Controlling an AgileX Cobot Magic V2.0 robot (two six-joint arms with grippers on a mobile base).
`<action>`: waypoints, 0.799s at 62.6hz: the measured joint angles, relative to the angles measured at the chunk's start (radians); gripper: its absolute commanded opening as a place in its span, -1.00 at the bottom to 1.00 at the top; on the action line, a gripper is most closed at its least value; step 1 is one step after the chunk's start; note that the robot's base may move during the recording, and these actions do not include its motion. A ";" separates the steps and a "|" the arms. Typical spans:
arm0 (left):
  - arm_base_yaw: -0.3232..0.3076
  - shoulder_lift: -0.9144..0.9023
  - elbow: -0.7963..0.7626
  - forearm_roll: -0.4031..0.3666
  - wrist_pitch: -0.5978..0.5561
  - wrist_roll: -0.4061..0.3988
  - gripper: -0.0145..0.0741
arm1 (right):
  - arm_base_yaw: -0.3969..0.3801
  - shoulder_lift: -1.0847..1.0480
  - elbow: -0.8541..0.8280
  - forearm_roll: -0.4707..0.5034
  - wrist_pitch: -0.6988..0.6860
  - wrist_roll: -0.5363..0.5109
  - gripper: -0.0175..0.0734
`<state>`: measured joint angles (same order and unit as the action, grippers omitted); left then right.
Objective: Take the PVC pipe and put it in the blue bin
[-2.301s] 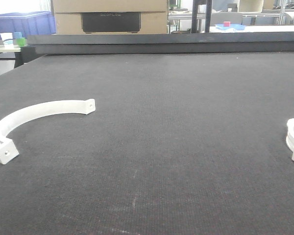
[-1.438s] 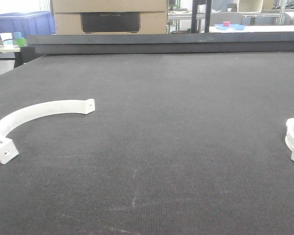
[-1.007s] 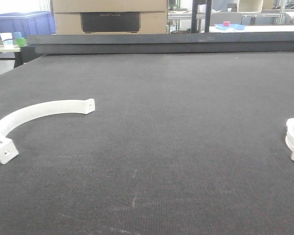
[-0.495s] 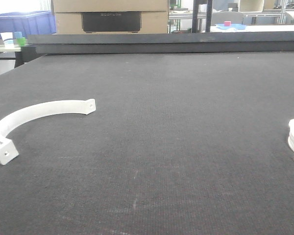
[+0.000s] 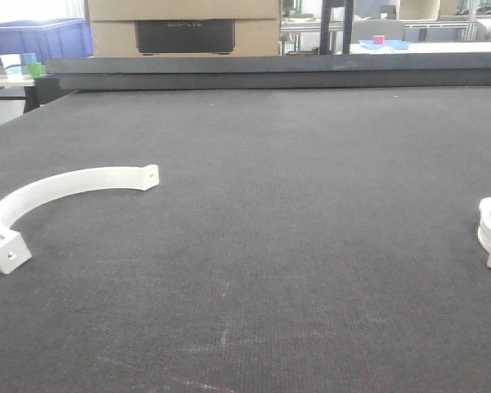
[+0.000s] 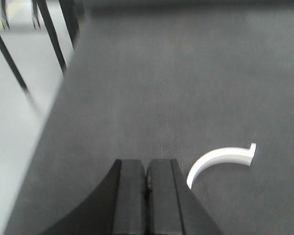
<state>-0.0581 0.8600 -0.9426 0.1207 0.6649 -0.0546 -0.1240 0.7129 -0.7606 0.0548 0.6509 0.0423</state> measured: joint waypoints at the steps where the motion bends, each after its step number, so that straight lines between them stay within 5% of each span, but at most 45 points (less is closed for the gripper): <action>1: 0.000 0.019 -0.003 -0.004 0.002 0.000 -0.92 | 0.000 0.019 -0.003 0.000 0.007 0.000 -0.99; 22: 0.000 0.336 -0.007 -0.054 0.036 0.000 -0.92 | 0.000 0.372 -0.005 0.006 0.137 0.000 -0.99; 40: 0.000 0.409 -0.007 -0.062 0.093 0.000 -0.92 | 0.000 0.529 -0.030 0.023 0.177 0.000 -0.94; 50: 0.000 0.410 -0.007 -0.076 0.134 0.000 -0.92 | 0.064 0.610 -0.128 0.027 0.254 0.051 -0.92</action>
<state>-0.0581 1.2701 -0.9494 0.0451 0.7991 -0.0546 -0.0600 1.3224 -0.8884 0.0816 0.9048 0.0933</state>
